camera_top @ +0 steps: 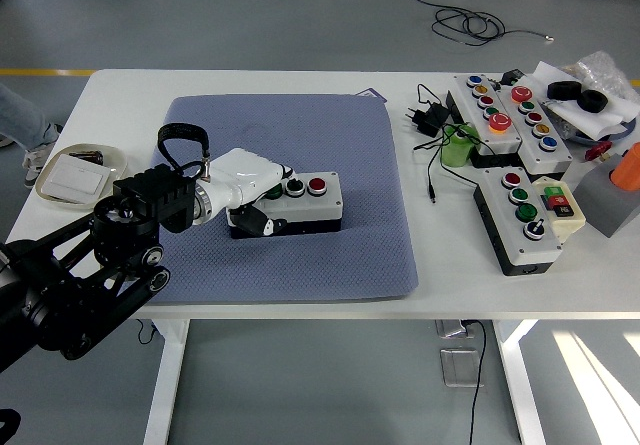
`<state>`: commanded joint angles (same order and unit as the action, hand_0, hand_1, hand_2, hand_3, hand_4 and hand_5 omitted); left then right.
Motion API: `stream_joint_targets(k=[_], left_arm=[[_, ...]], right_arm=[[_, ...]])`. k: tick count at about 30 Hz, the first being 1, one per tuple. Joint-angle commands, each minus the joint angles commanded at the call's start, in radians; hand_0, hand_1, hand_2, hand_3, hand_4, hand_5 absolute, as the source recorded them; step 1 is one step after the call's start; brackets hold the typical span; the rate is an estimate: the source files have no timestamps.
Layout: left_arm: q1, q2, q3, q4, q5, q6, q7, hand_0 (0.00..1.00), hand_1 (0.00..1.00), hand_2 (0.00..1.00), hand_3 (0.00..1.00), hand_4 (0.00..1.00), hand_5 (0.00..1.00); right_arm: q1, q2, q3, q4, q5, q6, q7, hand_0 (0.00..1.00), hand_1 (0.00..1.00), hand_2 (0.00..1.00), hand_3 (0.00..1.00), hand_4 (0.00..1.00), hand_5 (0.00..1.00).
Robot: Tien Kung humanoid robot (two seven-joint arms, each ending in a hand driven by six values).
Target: Pick up the button,place it on the desk,press the button,press the button
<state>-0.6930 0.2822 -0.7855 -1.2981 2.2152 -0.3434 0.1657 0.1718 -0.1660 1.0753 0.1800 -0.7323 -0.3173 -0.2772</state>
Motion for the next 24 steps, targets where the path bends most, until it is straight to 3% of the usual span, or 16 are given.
stream_joint_targets(k=[7, 14, 24], left_arm=[[0.000, -0.006, -0.014, -0.019, 0.004, 0.069, -0.010, 0.002, 0.002, 0.087, 0.784, 0.669, 0.369], [-0.011, -0.020, -0.019, -0.041, -0.010, 0.090, -0.016, 0.002, 0.002, 0.087, 0.788, 0.666, 0.366], [-0.041, -0.066, 0.006, 0.024, -0.042, 0.101, -0.028, 0.002, 0.002, 0.087, 0.788, 0.669, 0.373]], right_arm=[[-0.002, 0.000, -0.002, 0.000, 0.003, -0.001, 0.000, 0.787, 0.797, 0.817, 0.751, 0.412, 0.479], [-0.006, 0.000, -0.003, 0.000, 0.003, -0.001, -0.001, 0.787, 0.797, 0.817, 0.751, 0.412, 0.479], [-0.010, 0.001, -0.004, 0.000, 0.001, -0.002, -0.002, 0.787, 0.797, 0.817, 0.751, 0.412, 0.479]])
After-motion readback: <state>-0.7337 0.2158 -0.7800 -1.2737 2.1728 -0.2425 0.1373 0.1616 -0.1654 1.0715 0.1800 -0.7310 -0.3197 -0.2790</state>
